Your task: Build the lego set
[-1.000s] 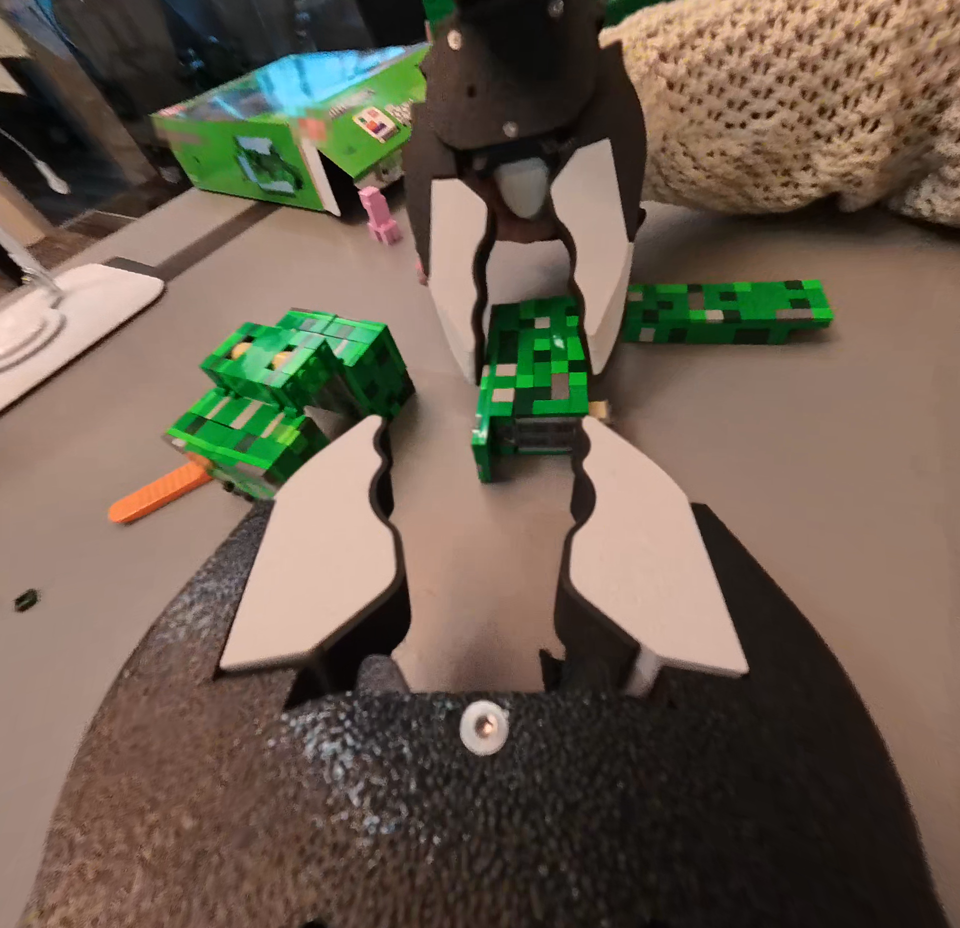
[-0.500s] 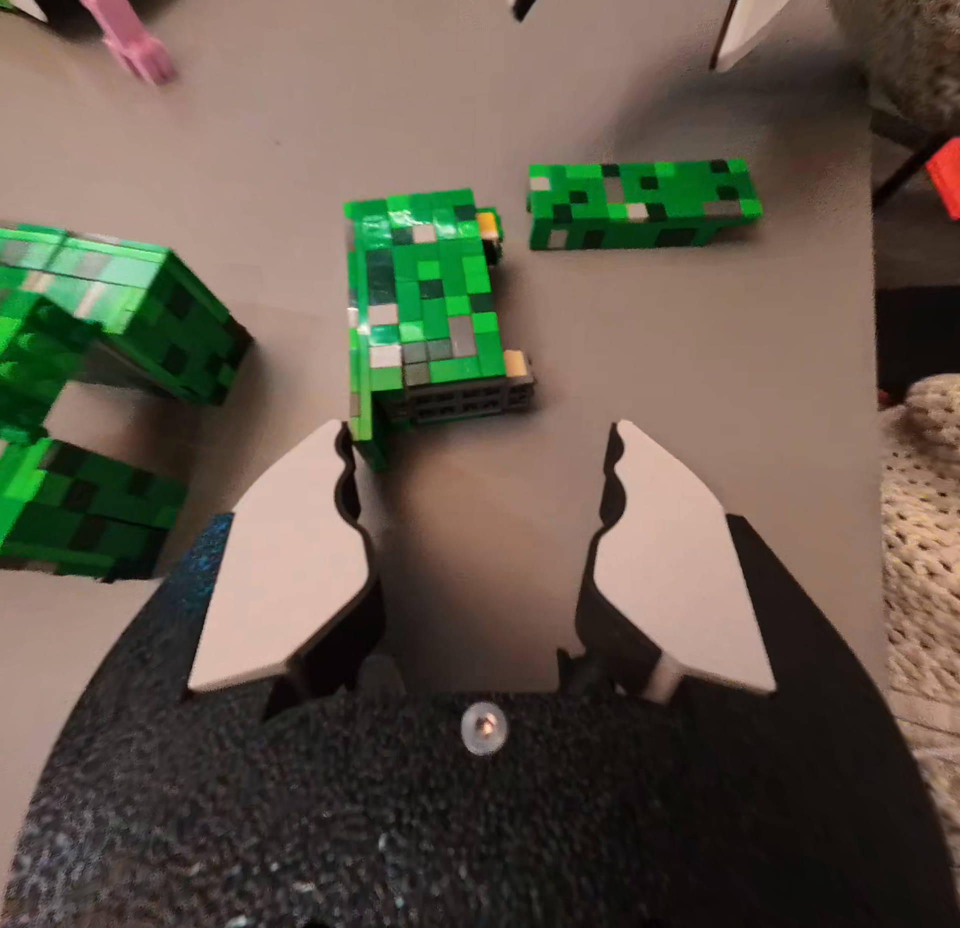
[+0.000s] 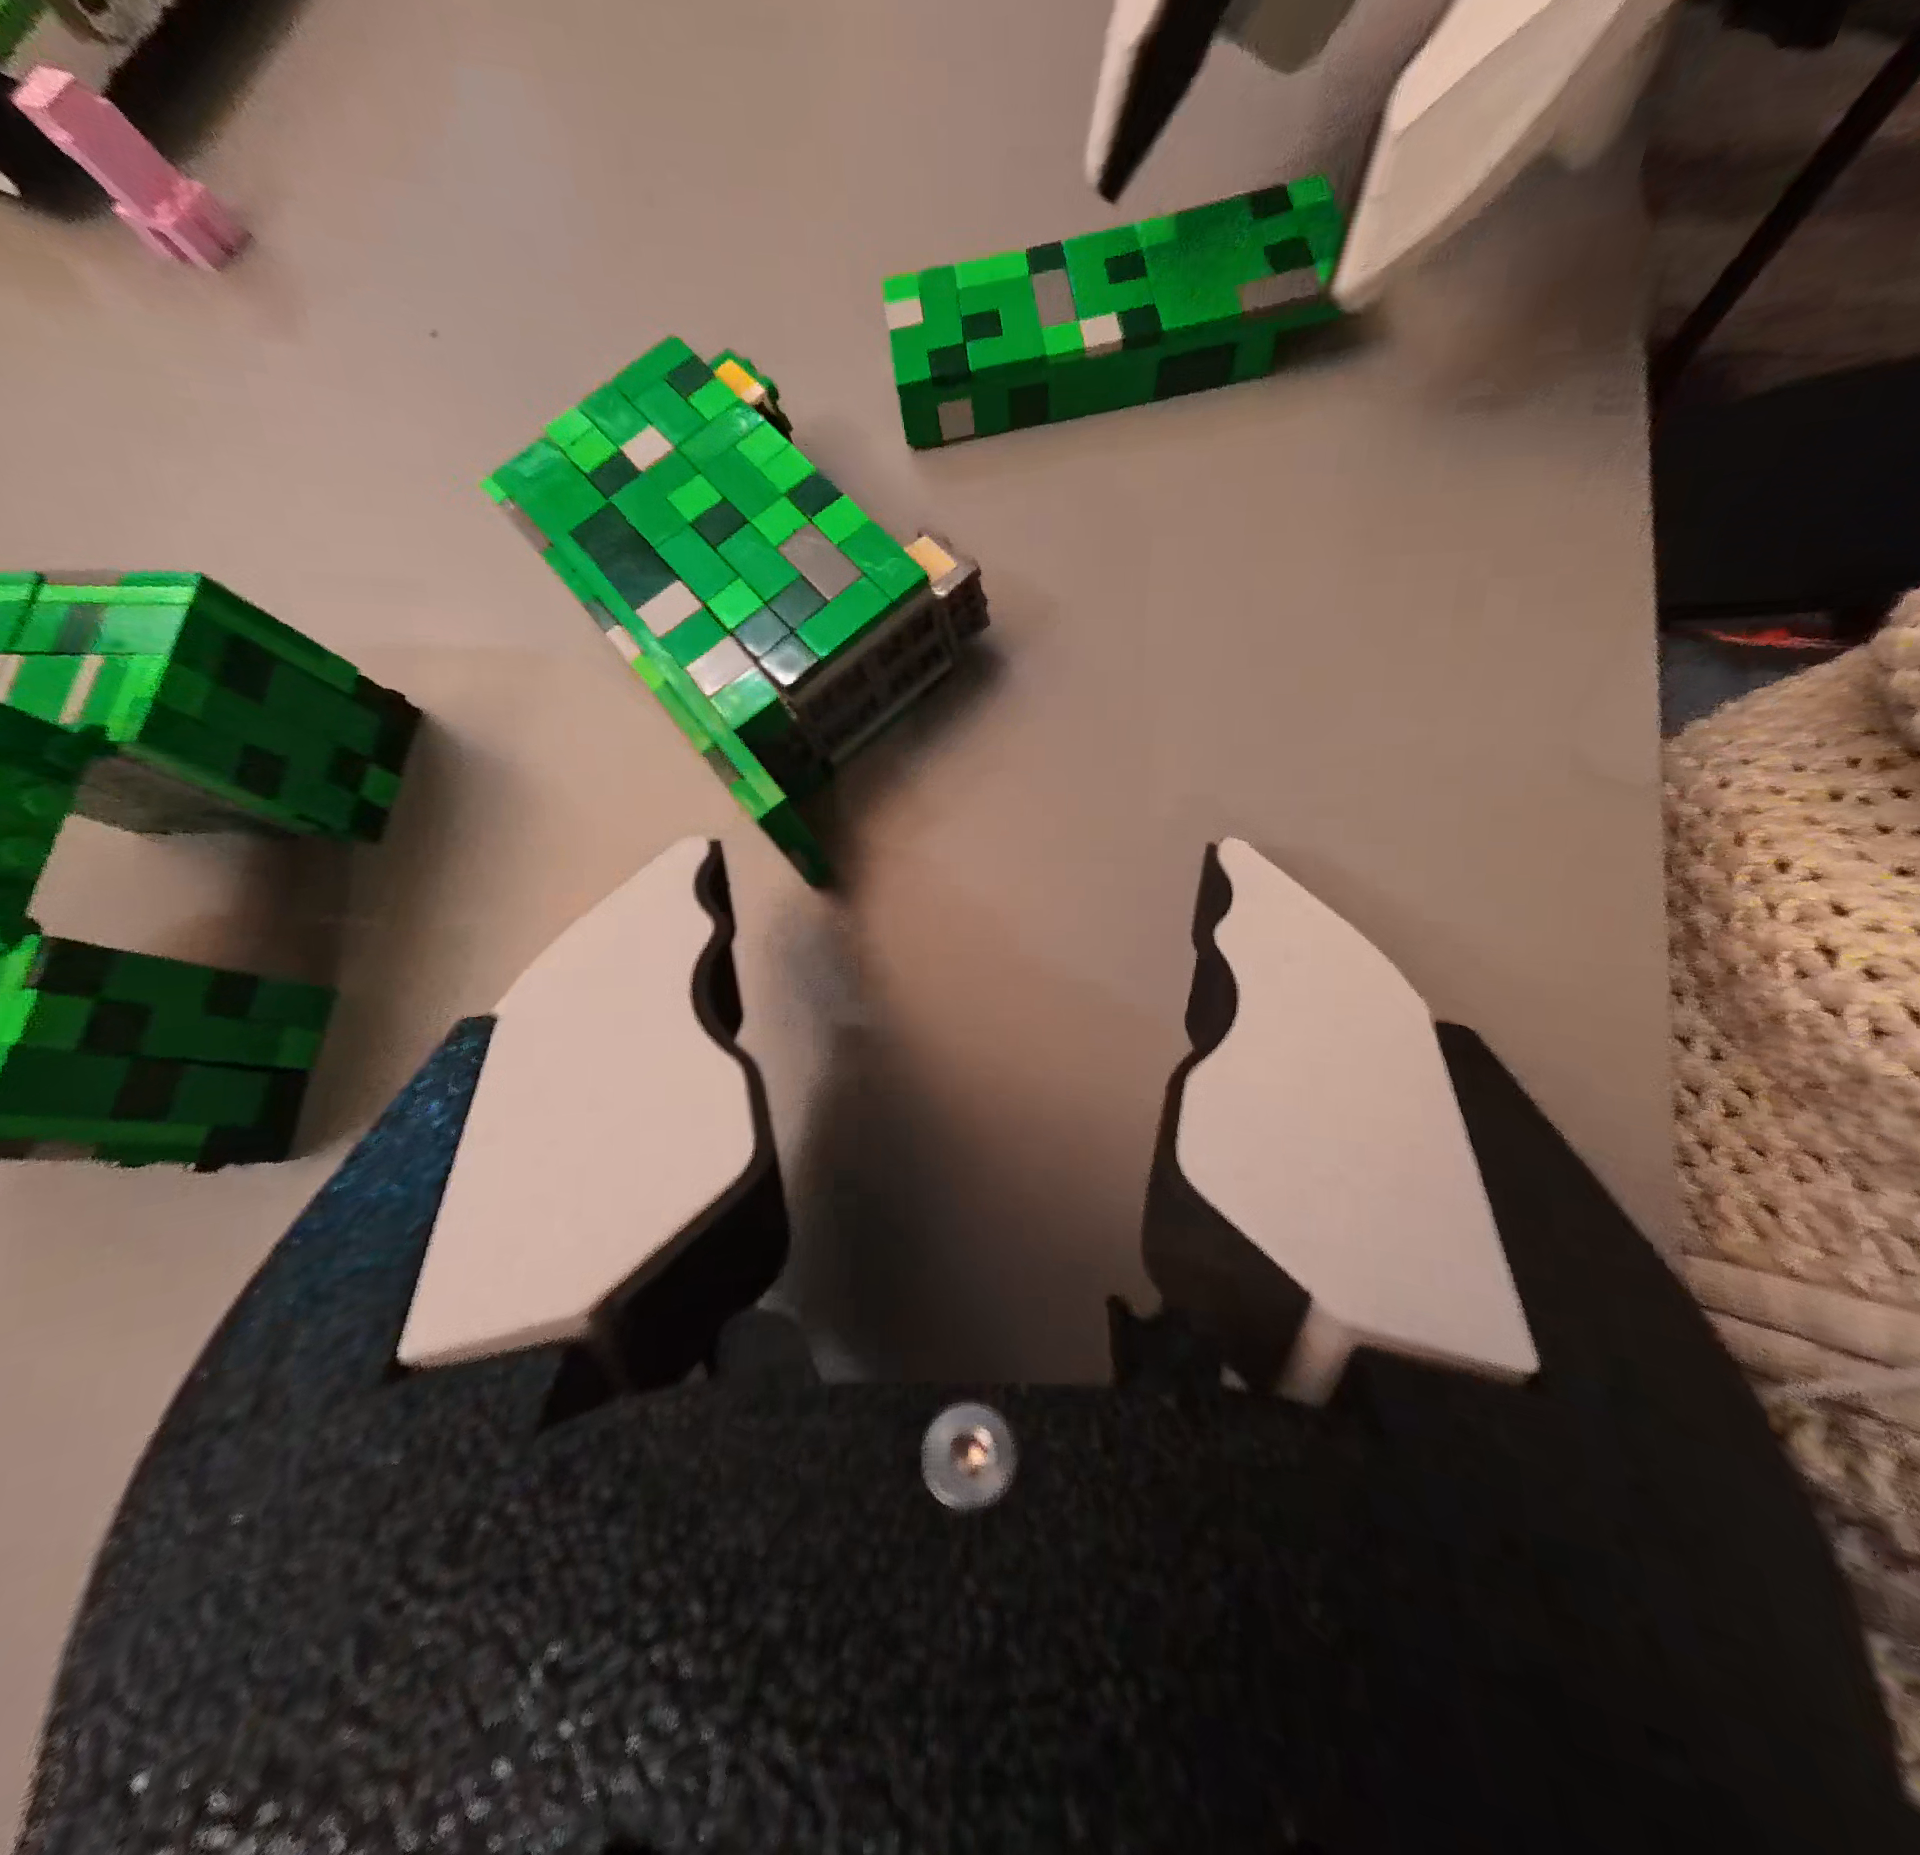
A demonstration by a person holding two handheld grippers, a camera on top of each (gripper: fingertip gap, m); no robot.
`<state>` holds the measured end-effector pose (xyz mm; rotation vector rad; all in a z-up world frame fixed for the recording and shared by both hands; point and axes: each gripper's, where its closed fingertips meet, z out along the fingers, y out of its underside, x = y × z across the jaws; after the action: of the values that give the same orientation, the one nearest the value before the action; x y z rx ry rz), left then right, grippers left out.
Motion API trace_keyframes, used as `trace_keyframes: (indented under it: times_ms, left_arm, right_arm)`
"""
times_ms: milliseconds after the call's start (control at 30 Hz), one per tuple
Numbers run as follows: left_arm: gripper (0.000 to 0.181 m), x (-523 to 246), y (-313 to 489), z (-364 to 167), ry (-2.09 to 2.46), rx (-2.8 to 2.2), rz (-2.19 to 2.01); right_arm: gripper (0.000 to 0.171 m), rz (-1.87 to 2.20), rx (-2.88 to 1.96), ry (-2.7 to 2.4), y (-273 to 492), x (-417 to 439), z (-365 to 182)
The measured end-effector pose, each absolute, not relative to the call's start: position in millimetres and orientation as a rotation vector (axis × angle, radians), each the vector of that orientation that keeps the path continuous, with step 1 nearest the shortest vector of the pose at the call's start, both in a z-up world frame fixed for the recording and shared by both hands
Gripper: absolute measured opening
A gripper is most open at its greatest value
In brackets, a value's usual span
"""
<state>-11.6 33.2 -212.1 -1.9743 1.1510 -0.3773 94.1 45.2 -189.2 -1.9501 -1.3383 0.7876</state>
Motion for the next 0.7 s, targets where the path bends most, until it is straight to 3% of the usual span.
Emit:
trace_keyframes:
  times_ms: [133, 700]
  left_arm:
    - [0.087, -12, 40, -213, 1.129, -1.996, -0.416]
    - [0.082, 12, 23, -218, 1.255, -1.963, -0.484]
  right_arm:
    - [0.052, 0.890, -1.944, -1.354, 27, 73, -188]
    - [0.055, 0.540, -2.222, -1.265, 62, 107, -219]
